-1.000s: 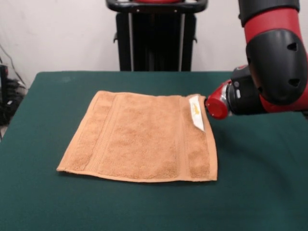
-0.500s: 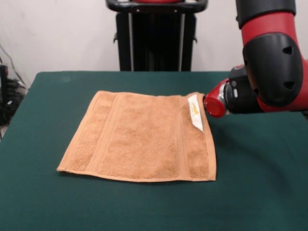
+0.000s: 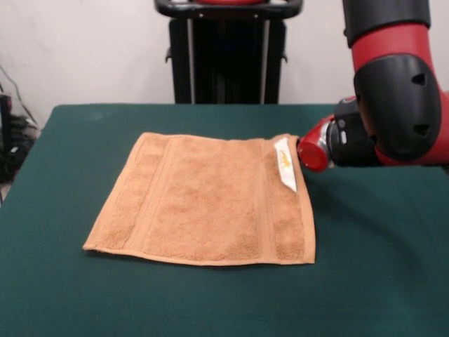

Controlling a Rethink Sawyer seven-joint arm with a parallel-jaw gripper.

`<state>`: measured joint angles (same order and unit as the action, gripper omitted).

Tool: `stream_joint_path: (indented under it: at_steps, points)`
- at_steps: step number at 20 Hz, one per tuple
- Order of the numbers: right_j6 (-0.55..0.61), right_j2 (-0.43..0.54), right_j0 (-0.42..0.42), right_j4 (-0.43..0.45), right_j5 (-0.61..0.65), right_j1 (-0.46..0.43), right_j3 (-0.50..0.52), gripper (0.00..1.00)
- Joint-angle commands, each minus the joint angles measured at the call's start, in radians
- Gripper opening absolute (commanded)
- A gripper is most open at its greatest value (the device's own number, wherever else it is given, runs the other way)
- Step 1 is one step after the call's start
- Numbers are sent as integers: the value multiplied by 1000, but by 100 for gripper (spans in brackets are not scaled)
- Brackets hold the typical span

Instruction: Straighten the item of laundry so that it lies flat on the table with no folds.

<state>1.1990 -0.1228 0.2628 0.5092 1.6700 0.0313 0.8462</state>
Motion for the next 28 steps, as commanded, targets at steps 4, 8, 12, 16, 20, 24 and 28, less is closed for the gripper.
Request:
stream_joint_path:
  at_steps: [4, 8, 12, 16, 20, 24, 28]
  points:
    - [-78, 112, -16, -1, 122, -108, -61, 0]
    - [-70, 108, -16, -5, 109, -96, -34, 0]
    - [-76, 106, -19, -1, 107, -101, -41, 0]
    - [-72, 107, -14, -4, 112, -98, -37, 0]
    - [-74, 108, -16, -4, 113, -100, -47, 0]
    - [-84, 109, -19, -4, 122, -98, -55, 0]
    - [-91, 111, -20, -4, 126, -94, -60, 0]
